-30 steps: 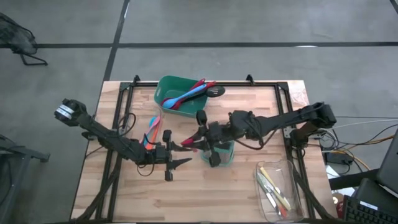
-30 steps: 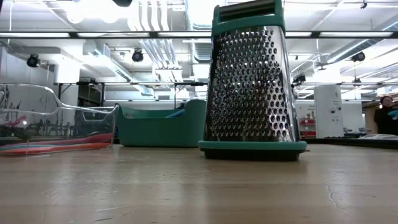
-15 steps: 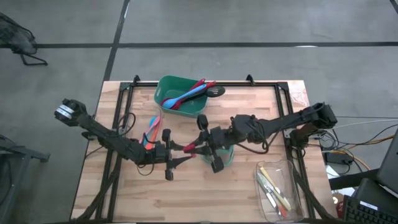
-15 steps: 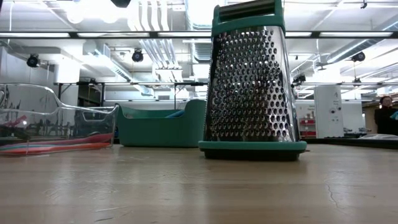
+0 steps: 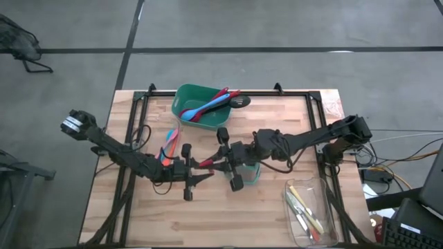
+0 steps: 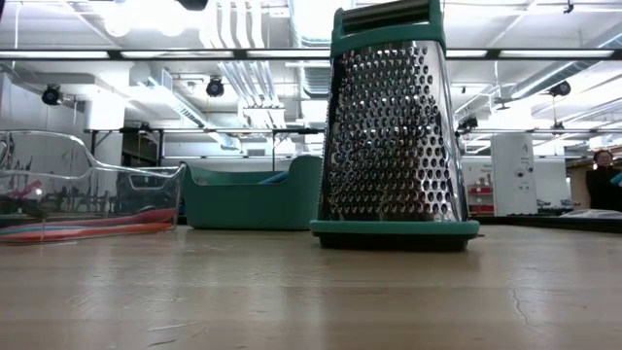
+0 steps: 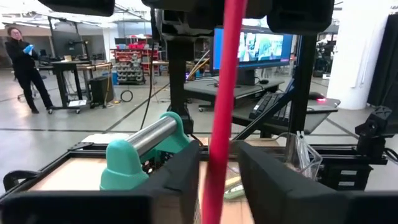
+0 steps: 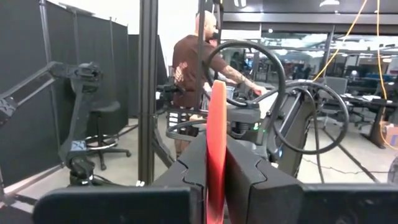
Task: Pick & Place Kitchen Items
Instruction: Put the red spatula into the top transparent bin, then return to Home Position
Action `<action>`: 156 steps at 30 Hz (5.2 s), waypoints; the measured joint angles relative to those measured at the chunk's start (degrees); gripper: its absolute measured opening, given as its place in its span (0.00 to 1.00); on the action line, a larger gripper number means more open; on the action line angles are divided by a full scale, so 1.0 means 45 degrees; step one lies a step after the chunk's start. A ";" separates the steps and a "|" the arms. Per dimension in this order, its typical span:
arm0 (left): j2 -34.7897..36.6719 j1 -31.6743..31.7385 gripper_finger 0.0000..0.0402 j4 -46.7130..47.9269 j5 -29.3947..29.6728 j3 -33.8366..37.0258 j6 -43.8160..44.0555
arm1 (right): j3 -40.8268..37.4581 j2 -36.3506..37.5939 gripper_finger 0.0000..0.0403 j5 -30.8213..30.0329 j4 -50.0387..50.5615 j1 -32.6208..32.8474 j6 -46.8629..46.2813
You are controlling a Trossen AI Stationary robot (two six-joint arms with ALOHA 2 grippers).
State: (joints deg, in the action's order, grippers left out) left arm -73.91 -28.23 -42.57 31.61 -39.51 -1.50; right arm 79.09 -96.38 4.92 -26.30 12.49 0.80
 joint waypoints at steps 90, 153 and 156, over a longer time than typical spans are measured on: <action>1.3156 0.0402 0.03 0.7990 -0.1904 0.4760 -0.0176 | -1.0553 1.2097 0.02 -0.2879 0.3469 -0.0251 0.0442; 1.5926 0.0413 0.04 1.0245 -0.5008 0.5722 -0.0189 | -1.7180 2.0147 0.02 -0.4112 0.6080 -0.0311 -0.1180; 1.5926 0.0408 0.04 1.0245 -0.5012 0.5722 -0.0189 | -1.7180 2.0146 0.02 -0.4111 0.6080 -0.0311 -0.1177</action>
State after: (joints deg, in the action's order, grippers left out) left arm -2.24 -26.39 3.53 9.06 -13.76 -2.35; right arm 1.78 -5.72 -13.58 1.06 11.09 -4.50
